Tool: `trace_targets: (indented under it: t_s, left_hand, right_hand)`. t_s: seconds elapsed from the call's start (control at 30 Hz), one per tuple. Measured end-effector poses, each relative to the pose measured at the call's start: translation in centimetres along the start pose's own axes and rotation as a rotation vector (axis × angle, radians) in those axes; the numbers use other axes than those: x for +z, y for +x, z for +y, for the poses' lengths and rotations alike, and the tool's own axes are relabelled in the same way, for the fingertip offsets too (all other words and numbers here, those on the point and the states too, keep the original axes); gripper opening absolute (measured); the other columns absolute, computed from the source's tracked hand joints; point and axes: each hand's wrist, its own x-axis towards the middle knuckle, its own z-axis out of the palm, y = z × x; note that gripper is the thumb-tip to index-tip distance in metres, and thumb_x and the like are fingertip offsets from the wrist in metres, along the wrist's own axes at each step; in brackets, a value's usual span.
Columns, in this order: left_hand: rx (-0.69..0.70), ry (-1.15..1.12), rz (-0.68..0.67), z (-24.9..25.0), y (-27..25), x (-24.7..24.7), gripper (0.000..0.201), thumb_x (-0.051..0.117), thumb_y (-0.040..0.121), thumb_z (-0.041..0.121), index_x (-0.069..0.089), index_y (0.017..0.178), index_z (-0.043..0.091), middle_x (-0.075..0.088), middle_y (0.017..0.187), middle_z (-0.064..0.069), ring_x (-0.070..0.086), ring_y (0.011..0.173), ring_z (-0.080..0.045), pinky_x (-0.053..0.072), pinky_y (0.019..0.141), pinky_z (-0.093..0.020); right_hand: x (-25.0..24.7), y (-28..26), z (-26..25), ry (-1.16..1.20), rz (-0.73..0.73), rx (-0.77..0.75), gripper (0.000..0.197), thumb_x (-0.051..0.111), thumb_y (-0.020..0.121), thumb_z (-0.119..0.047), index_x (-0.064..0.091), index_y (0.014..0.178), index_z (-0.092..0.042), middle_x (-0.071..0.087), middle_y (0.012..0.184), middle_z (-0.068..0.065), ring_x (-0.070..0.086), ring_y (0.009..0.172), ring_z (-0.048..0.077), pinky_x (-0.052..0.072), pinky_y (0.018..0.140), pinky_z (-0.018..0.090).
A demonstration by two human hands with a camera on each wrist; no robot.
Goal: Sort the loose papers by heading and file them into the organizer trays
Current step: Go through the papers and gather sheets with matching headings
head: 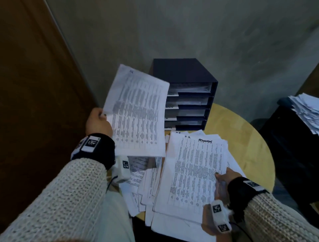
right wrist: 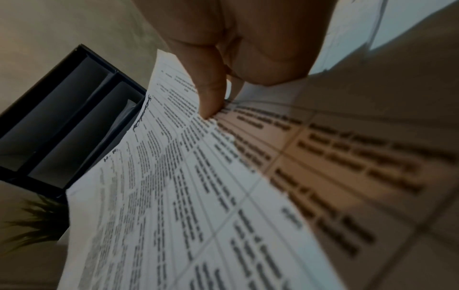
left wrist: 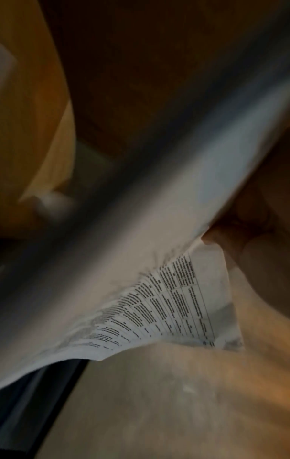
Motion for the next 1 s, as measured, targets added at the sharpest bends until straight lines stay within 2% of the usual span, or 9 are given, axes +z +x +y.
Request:
trace_targets:
  t_s: [0.13, 0.37, 0.47, 0.63, 0.7, 0.77, 0.87, 0.93, 1.0]
  left_hand:
    - [0.039, -0.062, -0.004, 1.2, -0.3, -0.4, 0.028, 0.038, 0.094, 0.008, 0.057, 0.114, 0.012, 0.062, 0.109, -0.017, 0.058, 0.096, -0.032, 0.038, 0.075, -0.029]
    - [-0.032, 0.024, -0.445, -2.3, -6.3, 6.9, 0.018, 0.040, 0.097, 0.007, 0.057, 0.103, 0.011, 0.054, 0.099, -0.011, 0.055, 0.095, -0.027, 0.033, 0.077, -0.024]
    - [-0.100, 0.083, -0.543, -3.5, -9.8, 9.0, 0.025, 0.037, 0.099, 0.010, 0.053, 0.118, 0.006, 0.056, 0.113, -0.015, 0.052, 0.095, -0.029, 0.029, 0.073, -0.022]
    - [-0.187, -0.018, -0.692, -3.9, -13.4, 11.3, 0.021, 0.044, 0.099, 0.019, 0.045, 0.119, 0.013, 0.058, 0.122, -0.009, 0.052, 0.095, -0.021, 0.033, 0.074, -0.021]
    - [-0.203, -0.123, -0.709, -3.8, -14.2, 12.0, 0.024, 0.044, 0.097, 0.007, 0.038, 0.116, 0.020, 0.056, 0.128, -0.007, 0.053, 0.100, -0.022, 0.035, 0.077, -0.020]
    - [-0.154, -0.150, -0.762, -3.4, -15.0, 12.5, 0.042, 0.044, 0.095, -0.001, 0.037, 0.130, 0.021, 0.051, 0.134, -0.002, 0.052, 0.114, -0.022, 0.037, 0.084, -0.020]
    - [-0.057, -0.084, -0.876, -3.0, -15.6, 13.2, 0.055, 0.048, 0.095, 0.001, 0.035, 0.143, 0.026, 0.048, 0.128, 0.009, 0.045, 0.126, -0.013, 0.033, 0.092, -0.014]
    - [-0.005, -0.067, -0.891, -3.2, -15.4, 13.7, 0.043, 0.051, 0.096, 0.015, 0.045, 0.137, 0.029, 0.049, 0.130, 0.013, 0.048, 0.123, -0.011, 0.034, 0.101, -0.018]
    - [0.062, 0.125, -0.844, -3.9, -14.6, 14.6, 0.035, 0.046, 0.096, 0.039, 0.056, 0.128, 0.030, 0.050, 0.136, 0.001, 0.048, 0.126, -0.022, 0.035, 0.109, -0.030]
  right_hand:
    - [-0.2, 0.0, -0.3, -0.003, 0.028, -0.012, 0.053, 0.047, 0.098, -0.033, 0.036, 0.142, -0.007, 0.048, 0.142, 0.009, 0.052, 0.124, 0.027, 0.042, 0.096, 0.027]
    - [-0.5, 0.9, 0.1, 0.207, 0.043, -0.071, 0.053, 0.055, 0.094, -0.029, 0.040, 0.141, -0.007, 0.049, 0.142, 0.010, 0.051, 0.125, 0.032, 0.041, 0.104, 0.037]
    - [-0.5, 0.7, 0.3, 0.298, 0.061, -0.051, 0.052, 0.056, 0.094, -0.027, 0.042, 0.140, -0.007, 0.049, 0.141, 0.010, 0.051, 0.125, 0.031, 0.041, 0.091, 0.029]
    - [-0.4, 0.3, 1.0, 0.447, 0.099, -0.002, 0.046, 0.042, 0.100, -0.031, 0.044, 0.139, -0.007, 0.052, 0.137, 0.015, 0.054, 0.117, 0.033, 0.046, 0.082, 0.036]
    - [-0.2, 0.1, 1.4, 0.605, 0.112, 0.025, 0.049, 0.035, 0.102, -0.038, 0.047, 0.135, -0.003, 0.061, 0.114, 0.017, 0.056, 0.090, 0.030, 0.041, 0.062, 0.030]
    - [-0.5, 0.2, 1.1, 0.666, 0.115, 0.102, 0.047, 0.035, 0.100, -0.046, 0.057, 0.114, -0.007, 0.056, 0.085, 0.012, 0.053, 0.076, 0.027, 0.043, 0.066, 0.030]
    - [-1.2, 0.5, 0.4, 0.302, 0.104, 0.147, 0.052, 0.042, 0.099, -0.040, 0.043, 0.136, -0.003, 0.049, 0.137, 0.017, 0.048, 0.126, 0.031, 0.039, 0.104, 0.034]
    - [-1.3, 0.8, 0.1, 0.230, 0.122, 0.164, 0.065, 0.043, 0.098, -0.041, 0.023, 0.148, -0.003, 0.028, 0.154, 0.013, 0.034, 0.140, 0.026, 0.032, 0.111, 0.031]
    - [-1.4, 0.8, -0.1, 0.159, 0.113, 0.180, 0.068, 0.043, 0.099, -0.039, 0.017, 0.150, -0.002, 0.022, 0.156, 0.012, 0.030, 0.142, 0.025, 0.030, 0.111, 0.030]
